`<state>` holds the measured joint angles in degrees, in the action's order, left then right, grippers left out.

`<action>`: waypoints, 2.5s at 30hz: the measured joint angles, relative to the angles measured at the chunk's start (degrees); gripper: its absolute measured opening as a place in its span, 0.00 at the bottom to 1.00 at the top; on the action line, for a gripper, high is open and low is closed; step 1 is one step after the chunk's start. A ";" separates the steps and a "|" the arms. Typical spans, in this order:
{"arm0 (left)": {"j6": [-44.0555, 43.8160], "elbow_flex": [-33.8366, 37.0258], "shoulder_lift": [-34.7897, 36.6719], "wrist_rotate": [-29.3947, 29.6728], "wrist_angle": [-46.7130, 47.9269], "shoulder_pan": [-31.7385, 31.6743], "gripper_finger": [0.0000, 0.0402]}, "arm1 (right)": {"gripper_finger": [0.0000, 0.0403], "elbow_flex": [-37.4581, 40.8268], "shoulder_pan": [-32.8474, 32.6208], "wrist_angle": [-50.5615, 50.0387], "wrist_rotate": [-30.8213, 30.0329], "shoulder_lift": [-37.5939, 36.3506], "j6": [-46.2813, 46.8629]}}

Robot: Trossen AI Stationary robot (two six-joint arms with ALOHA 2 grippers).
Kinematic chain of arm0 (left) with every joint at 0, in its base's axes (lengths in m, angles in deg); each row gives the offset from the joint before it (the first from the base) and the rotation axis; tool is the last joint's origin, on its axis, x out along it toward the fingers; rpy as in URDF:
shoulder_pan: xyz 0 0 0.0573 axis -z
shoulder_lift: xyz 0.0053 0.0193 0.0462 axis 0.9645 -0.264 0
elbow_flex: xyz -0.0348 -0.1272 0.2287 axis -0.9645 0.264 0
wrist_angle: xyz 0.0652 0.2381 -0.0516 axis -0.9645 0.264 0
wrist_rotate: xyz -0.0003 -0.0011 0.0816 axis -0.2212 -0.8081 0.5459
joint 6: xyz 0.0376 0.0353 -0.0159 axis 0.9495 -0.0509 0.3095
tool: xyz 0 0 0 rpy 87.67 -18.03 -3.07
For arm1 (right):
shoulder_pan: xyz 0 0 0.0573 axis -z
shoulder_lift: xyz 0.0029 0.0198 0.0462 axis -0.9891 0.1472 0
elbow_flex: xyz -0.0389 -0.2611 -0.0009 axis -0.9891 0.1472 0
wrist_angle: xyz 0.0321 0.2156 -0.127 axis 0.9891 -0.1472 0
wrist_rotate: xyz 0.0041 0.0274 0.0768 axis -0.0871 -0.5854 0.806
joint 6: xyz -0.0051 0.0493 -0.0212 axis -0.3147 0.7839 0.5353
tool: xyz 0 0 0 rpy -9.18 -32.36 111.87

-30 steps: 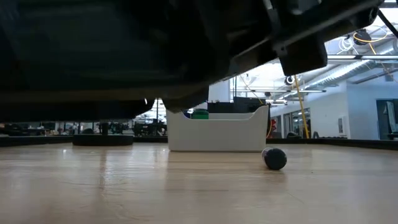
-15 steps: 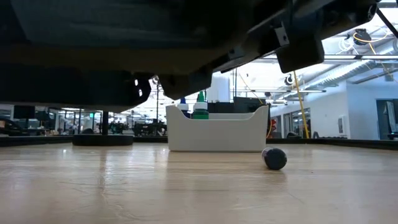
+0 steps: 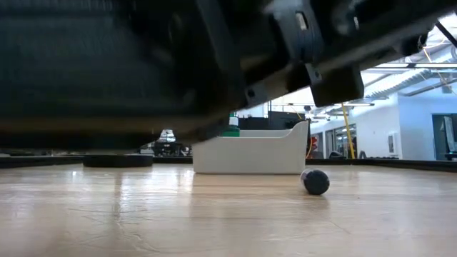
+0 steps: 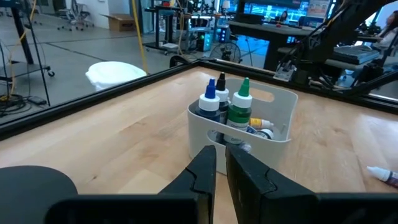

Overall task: Pick & Place food coloring
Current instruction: Put the small green food coloring bottle into the gray bin

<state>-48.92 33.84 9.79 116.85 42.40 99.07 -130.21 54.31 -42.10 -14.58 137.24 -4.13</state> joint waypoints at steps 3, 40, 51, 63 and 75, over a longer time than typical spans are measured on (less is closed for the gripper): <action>-0.85 0.00 0.00 -0.02 0.20 0.00 0.10 | 0.39 0.02 -0.22 0.06 0.01 0.20 -0.08; 1.91 0.00 0.00 -2.58 2.63 0.02 0.10 | 0.10 30.65 14.90 -19.34 -19.37 -51.82 -17.37; 15.14 0.00 0.00 5.94 1.11 -0.31 0.10 | 0.10 53.51 31.05 2.73 -19.43 -57.68 -13.69; 32.00 0.00 0.00 -0.02 -4.86 -4.49 0.10 | 0.10 53.46 37.15 10.50 -16.59 -45.07 -13.45; 35.58 0.00 0.00 -5.78 -5.22 -10.50 0.10 | 0.10 53.33 38.06 12.08 -16.58 -40.52 -12.82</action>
<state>-13.33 33.84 9.79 111.07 37.18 88.57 -76.88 92.37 -30.01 -31.16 96.72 -16.95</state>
